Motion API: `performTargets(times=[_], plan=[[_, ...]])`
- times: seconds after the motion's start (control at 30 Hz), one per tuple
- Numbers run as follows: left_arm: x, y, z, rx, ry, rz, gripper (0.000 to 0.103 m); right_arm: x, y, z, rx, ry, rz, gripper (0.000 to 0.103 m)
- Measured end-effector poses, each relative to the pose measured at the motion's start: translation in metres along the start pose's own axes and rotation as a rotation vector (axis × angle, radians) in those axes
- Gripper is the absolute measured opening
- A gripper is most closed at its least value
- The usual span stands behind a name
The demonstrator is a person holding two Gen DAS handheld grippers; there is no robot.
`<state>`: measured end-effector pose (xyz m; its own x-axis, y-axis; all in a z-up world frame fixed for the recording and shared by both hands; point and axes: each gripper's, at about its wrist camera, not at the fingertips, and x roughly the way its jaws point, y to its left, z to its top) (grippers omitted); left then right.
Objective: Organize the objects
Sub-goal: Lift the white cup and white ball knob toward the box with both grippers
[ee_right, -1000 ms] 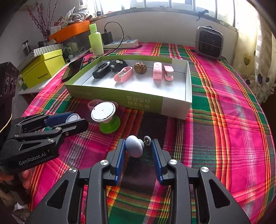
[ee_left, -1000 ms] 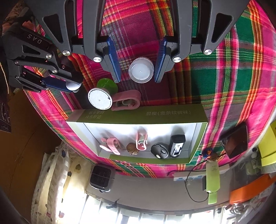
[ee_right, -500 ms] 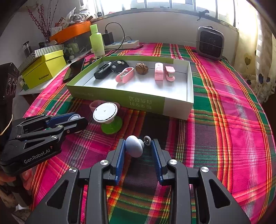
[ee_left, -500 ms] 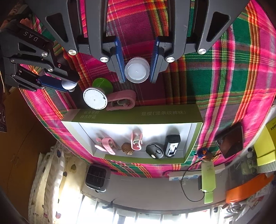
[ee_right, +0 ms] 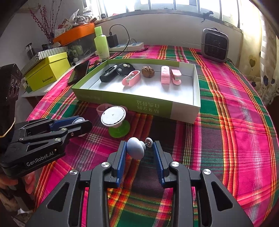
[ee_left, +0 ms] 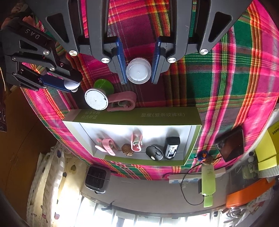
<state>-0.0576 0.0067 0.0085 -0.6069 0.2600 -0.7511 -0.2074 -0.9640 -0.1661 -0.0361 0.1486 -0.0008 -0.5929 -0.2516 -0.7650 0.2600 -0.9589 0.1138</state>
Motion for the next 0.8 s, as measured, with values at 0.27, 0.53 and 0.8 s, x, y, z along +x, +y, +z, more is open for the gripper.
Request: performTargets(times=[0.27, 0.53, 0.8], plan=[[-0.009, -0.003, 0.005, 0.009, -0.017, 0.003, 0.026, -0.006, 0.006, 0.006, -0.017, -0.022, 0.012, 0.032], [-0.014, -0.002, 0.014, 0.007, -0.037, 0.002, 0.026, -0.011, 0.009, 0.02, -0.031, -0.05, 0.028, 0.032], [-0.017, 0.0, 0.027, 0.006, -0.056, 0.0, 0.026, -0.011, 0.012, 0.036, -0.048, -0.072, 0.038, 0.032]])
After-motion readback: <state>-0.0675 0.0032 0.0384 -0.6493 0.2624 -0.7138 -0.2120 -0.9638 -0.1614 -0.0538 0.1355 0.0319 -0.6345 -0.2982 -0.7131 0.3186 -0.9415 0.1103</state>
